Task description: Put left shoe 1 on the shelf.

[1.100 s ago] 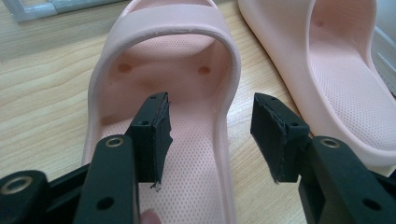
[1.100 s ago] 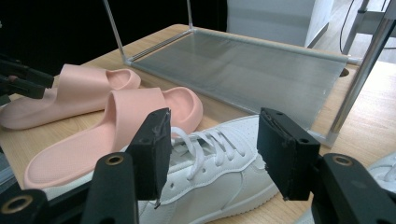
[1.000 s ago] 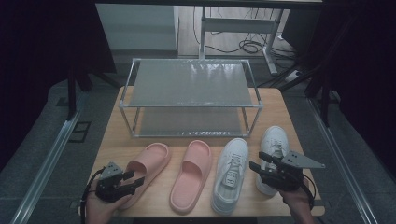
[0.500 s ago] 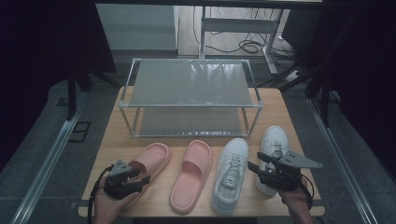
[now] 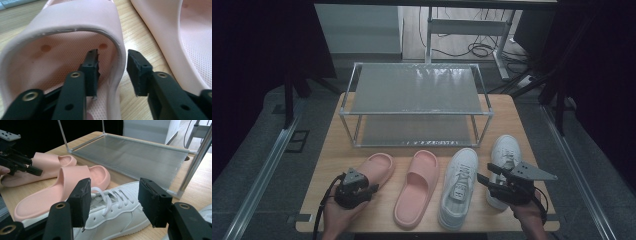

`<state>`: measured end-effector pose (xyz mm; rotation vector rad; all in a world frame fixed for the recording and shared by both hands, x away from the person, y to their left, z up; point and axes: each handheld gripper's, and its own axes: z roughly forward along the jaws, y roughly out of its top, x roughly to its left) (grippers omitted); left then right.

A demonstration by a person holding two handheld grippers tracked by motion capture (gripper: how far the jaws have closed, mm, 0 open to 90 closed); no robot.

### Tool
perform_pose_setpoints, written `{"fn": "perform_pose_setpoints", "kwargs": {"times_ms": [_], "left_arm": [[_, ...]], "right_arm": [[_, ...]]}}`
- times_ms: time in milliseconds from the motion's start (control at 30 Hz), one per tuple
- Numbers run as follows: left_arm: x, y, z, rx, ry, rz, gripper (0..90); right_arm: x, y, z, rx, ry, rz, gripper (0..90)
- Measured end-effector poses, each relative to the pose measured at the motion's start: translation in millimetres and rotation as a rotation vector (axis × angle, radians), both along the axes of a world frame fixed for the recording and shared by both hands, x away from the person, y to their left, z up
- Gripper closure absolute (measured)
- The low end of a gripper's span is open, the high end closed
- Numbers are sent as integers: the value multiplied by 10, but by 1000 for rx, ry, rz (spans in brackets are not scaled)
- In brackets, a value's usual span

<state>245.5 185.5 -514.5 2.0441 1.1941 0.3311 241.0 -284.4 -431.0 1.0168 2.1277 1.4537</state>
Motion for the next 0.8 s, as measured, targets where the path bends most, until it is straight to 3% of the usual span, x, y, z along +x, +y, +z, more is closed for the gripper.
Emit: {"fn": "perform_pose_setpoints", "kwargs": {"times_ms": [300,567,800], "left_arm": [[17,-42,-14,26,-9,10,782],[1,-70,31,42,-30,24,820],[-19,-55,95,24,-38,30,838]], "right_arm": [[-1,1,2,-2,-3,3,448],[-5,-2,9,0,-5,2,447],[-11,-1,17,-1,-10,3,448]]}}
